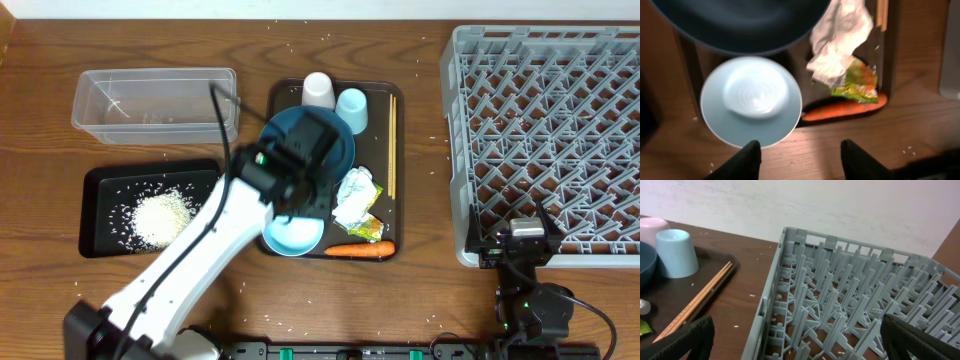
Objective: Sort waste into correct bins and load items into the dishwasher rack
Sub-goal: 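Release the bowl and reach the left gripper to the dark blue plate rim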
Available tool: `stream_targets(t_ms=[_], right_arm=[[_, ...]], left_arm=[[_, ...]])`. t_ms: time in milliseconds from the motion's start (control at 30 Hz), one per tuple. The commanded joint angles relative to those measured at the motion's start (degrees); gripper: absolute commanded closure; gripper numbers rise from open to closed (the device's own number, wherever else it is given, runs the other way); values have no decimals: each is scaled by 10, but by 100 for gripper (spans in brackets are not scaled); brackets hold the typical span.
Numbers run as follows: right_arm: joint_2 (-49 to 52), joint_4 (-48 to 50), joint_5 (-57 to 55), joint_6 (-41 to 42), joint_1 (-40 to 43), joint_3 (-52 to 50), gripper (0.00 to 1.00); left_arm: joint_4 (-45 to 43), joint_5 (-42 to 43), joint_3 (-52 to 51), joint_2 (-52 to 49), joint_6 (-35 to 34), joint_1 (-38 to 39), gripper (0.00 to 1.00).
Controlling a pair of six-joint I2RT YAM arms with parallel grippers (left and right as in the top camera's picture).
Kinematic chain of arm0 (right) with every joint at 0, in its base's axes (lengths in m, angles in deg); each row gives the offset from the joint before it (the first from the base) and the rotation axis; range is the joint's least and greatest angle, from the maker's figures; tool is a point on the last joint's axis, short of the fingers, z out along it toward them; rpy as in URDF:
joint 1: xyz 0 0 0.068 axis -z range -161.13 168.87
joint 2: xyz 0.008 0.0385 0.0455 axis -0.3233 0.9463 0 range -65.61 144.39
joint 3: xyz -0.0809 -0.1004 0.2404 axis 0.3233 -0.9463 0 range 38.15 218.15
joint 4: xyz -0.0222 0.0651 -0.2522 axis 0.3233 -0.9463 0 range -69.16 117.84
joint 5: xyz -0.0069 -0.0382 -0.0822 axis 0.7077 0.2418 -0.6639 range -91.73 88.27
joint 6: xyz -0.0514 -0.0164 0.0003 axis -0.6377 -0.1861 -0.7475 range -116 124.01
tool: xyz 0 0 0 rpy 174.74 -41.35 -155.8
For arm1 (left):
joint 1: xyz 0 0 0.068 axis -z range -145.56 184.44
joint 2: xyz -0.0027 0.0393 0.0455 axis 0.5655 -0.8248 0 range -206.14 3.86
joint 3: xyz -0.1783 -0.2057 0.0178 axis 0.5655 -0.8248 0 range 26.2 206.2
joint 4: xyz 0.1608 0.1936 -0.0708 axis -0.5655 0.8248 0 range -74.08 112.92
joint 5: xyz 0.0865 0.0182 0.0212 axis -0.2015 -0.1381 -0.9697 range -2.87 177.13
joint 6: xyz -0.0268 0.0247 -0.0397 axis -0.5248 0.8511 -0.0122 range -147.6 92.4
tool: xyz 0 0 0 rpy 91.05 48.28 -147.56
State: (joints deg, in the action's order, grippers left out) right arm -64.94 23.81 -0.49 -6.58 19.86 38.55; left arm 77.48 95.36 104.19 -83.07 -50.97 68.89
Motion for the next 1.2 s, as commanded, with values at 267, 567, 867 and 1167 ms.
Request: stream_targets(t_ms=[267, 567, 867, 1167], right_arm=[[-3, -3, -3, 2, 5, 0, 1], [-3, -3, -3, 2, 5, 0, 1], [-3, -3, -3, 2, 5, 0, 1], [-3, -3, -3, 2, 5, 0, 1]], left_arm=[[-132, -34, 77, -113, 109, -4, 34], [-219, -35, 77, -222, 107, 0, 34], [-264, -77, 77, -290, 107, 1, 35], [-283, -111, 77, -325, 106, 4, 41]])
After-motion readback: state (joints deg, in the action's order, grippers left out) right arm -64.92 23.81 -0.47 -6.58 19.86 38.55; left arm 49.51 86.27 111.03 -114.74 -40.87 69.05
